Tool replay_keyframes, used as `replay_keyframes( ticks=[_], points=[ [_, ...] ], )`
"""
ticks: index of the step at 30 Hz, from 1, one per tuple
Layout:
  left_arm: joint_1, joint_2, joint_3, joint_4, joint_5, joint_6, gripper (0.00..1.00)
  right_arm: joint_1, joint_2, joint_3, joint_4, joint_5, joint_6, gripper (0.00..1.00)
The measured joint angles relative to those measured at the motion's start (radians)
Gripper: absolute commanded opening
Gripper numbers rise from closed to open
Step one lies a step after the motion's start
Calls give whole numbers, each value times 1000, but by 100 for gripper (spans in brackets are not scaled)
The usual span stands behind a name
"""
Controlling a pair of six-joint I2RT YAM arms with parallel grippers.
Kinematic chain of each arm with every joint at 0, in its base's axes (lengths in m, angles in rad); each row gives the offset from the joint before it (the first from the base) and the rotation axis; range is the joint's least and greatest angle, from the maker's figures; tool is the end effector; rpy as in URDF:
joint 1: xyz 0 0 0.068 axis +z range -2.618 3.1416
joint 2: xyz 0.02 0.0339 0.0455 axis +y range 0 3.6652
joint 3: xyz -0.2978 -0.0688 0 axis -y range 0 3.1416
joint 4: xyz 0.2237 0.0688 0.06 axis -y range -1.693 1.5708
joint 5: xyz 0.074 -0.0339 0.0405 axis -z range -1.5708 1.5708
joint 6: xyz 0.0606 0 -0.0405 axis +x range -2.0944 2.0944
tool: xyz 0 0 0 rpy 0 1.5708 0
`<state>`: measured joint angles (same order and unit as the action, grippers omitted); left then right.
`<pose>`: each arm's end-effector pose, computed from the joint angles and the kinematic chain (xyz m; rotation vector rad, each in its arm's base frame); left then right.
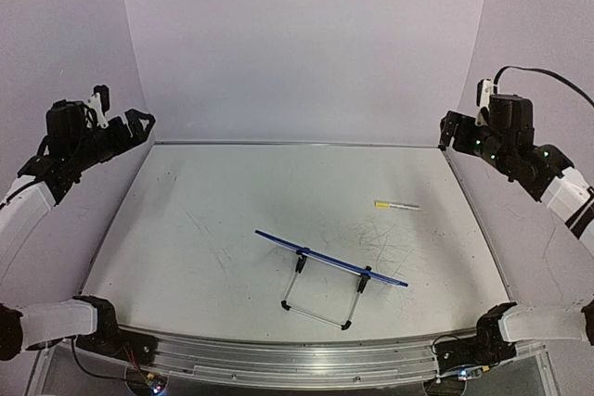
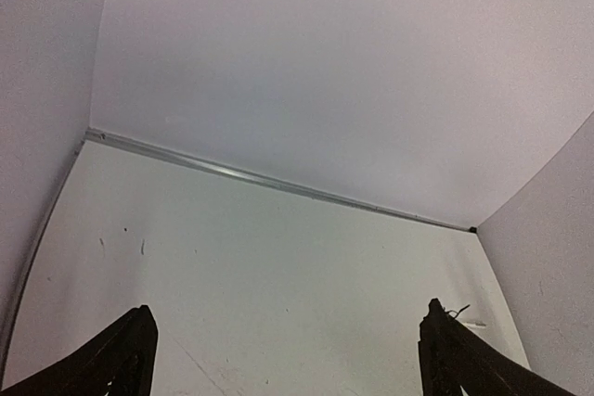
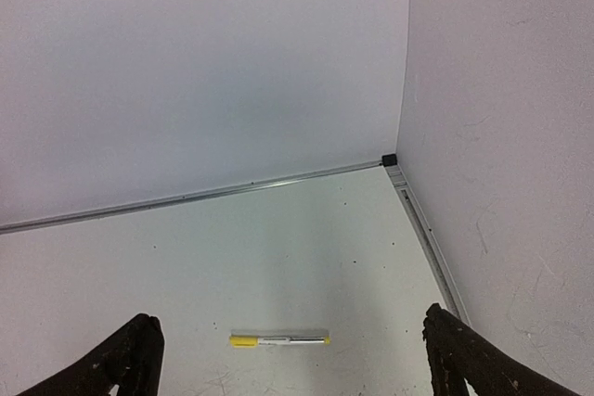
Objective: Write a sentence on the whiteboard
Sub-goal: Move the whiteboard to the center of the board.
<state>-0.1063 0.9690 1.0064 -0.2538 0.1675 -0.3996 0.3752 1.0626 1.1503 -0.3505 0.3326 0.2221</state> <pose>0.2011 -0.0316 0.3986 -0.1436 1.8075 -0.5111 0.2114 0.0620 0.4189 0.0935 1.8181 0.1176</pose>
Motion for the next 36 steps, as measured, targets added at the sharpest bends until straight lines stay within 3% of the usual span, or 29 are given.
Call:
replay_keyframes(
  ticks=[6, 10, 15, 20, 29, 36],
  points=[
    [-11, 24, -151, -12, 138, -61, 98, 0, 34, 0, -9, -46, 0, 98],
    [-88, 3, -279, -18, 159, -113, 92, 0, 46, 0, -7, -70, 1, 98],
    [-298, -81, -477, 63, 161, -247, 84, 0, 80, 0, -6, -118, 14, 98],
    [-593, -108, -661, 221, 92, -380, 76, 0, 97, 0, -6, -180, 17, 98],
    [-1068, 310, -536, 448, -207, -335, 64, 0, 91, -1, -5, -236, 19, 98],
    [-1171, 592, -381, 514, -350, -242, 53, 0, 24, -7, -5, -248, 22, 98]
  ],
)
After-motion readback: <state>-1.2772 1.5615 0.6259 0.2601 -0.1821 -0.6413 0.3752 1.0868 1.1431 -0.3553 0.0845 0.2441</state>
